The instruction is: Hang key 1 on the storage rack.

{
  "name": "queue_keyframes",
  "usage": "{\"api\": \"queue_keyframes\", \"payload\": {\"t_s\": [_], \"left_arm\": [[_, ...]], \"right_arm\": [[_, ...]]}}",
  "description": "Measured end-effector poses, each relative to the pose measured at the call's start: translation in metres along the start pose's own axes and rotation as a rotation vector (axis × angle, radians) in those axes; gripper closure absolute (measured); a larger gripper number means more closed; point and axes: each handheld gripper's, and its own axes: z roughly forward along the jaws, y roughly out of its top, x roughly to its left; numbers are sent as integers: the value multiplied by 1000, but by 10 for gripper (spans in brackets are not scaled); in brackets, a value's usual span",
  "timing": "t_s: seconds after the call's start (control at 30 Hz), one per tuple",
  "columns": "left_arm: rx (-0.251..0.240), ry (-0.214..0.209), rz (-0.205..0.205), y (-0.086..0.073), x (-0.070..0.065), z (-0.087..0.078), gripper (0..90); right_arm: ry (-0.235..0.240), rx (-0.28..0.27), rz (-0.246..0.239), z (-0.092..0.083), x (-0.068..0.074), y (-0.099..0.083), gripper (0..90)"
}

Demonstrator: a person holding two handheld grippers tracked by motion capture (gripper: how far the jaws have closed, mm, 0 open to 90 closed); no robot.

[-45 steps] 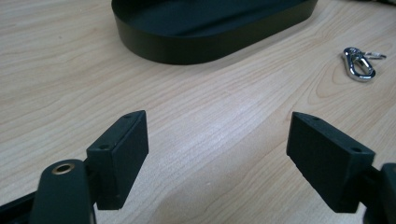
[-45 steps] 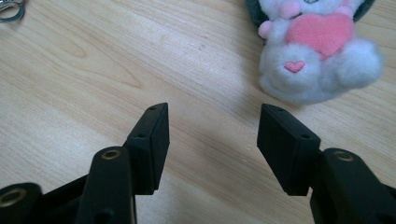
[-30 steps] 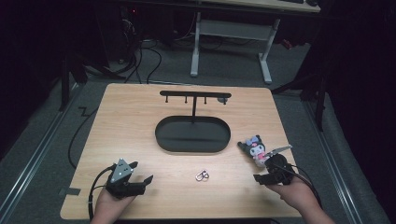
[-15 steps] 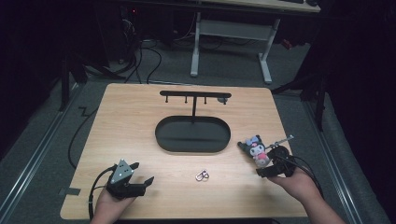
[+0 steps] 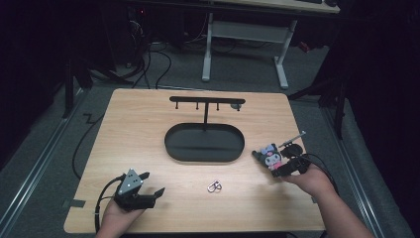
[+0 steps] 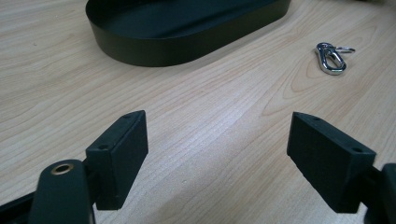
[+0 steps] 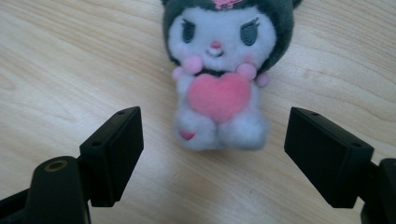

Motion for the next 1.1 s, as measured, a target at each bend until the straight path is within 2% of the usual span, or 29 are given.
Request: {"api": "queue_keyframes", "payload": {"t_s": [0.03,0.4,0.8,0.9,1.07,1.1], "left_arm": [[-1,1,-3,0,0,-1,210],[5,-3,-12,-1,1,2,210],[8,-6,-24,-3,1,2,212],[8,-5,-14,-2,1,2,211],[5,-10,-11,-2,0,2,213],[1,-11,-15,-2,1,2,213]], "right_arm": [[18,13,13,4,-3,3,200],[18,86,-9,30,-1,10,258],[31,86,0,34,-1,13,329],[22,87,-9,35,-1,13,339],[25,82,5,38,-2,12,348],[21,85,5,40,-2,11,391]]}}
